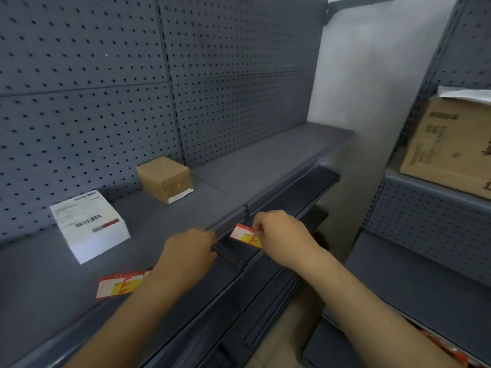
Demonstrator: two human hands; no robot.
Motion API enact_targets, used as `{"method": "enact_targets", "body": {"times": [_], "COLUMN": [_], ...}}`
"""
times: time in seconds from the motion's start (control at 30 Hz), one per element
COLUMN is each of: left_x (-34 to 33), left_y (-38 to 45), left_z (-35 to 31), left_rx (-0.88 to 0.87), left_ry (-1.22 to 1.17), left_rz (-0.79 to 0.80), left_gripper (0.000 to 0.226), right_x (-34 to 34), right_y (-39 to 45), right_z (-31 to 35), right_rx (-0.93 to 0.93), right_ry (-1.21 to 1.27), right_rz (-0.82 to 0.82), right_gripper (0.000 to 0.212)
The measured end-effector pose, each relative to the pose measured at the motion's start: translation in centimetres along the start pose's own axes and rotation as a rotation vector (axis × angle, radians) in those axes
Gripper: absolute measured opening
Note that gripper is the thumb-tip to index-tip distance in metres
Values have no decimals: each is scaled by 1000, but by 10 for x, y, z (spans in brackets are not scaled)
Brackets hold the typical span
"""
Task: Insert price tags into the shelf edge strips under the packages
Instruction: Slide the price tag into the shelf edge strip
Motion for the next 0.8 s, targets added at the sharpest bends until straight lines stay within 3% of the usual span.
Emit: {"method": "enact_targets", "body": {"times": [0.4,0.63,0.8], "left_x": [-23,-40,-44], "left_y": [62,75,80], "left_z": [5,-10,-20], "left_rx": [180,360,501], "left_ry": [-24,-63,-56], "left_rz": [37,-31,-70], "left_gripper": [24,35,27], "right_x": [-44,-55,-53], "right_y": [93,143,162], "right_z": [-25,-48,-53], "right_rx": [198,272,415], "right_ry": [32,336,464], "right_rz": [211,265,277], "right_gripper": [19,6,6]}}
Point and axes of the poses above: each hand's wrist, its own y-axis towards the middle knuckle, its own x-axis out of the back of the hand, z = x × y, the point moved 5 cm from there along y, towards the middle knuckle, and after that the axes turned 2 degrees about -y, right-handed, at the moved point
